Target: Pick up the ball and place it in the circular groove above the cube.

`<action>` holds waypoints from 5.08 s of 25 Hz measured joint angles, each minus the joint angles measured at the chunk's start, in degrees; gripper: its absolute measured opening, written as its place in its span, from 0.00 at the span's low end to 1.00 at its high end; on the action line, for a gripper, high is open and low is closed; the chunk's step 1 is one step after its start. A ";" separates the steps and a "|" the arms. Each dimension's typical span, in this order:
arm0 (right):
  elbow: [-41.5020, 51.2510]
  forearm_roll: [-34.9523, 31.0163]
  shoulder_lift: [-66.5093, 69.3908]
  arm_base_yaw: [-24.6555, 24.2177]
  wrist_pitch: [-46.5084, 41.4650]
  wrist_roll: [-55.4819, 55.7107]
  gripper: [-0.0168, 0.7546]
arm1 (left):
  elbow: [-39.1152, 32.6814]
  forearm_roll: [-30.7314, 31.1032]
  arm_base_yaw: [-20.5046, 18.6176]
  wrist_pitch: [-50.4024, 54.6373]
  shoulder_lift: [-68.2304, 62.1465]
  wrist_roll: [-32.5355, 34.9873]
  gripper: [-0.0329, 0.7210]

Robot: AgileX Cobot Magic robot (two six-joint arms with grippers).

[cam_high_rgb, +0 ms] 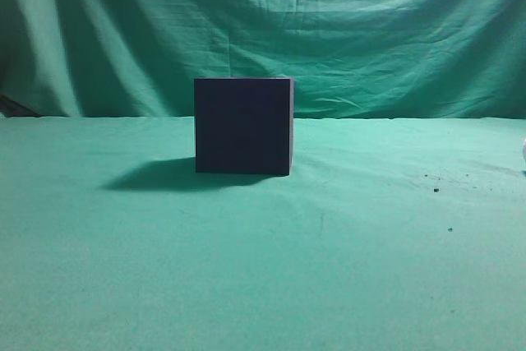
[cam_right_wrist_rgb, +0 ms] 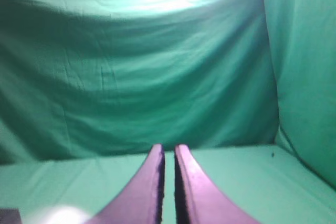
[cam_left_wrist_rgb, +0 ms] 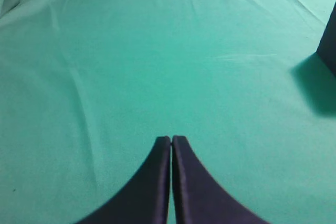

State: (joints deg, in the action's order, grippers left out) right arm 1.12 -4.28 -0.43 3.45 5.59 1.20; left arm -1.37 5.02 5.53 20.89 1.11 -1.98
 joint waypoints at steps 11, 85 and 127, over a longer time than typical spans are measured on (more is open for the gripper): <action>-15.79 -3.80 30.07 0.00 -19.75 4.69 0.09 | 0.00 0.00 0.00 0.00 0.00 0.00 0.04; -96.01 -1.66 110.94 33.14 -60.60 -5.36 0.43 | 0.00 0.00 0.00 0.00 0.00 0.00 0.04; -85.50 10.89 78.83 34.59 -76.58 10.12 0.02 | 0.00 0.00 0.00 0.00 0.00 0.00 0.04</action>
State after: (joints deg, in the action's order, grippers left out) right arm -84.38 6.61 78.40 38.04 -70.98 11.31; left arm -1.37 5.02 5.53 20.89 1.11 -1.98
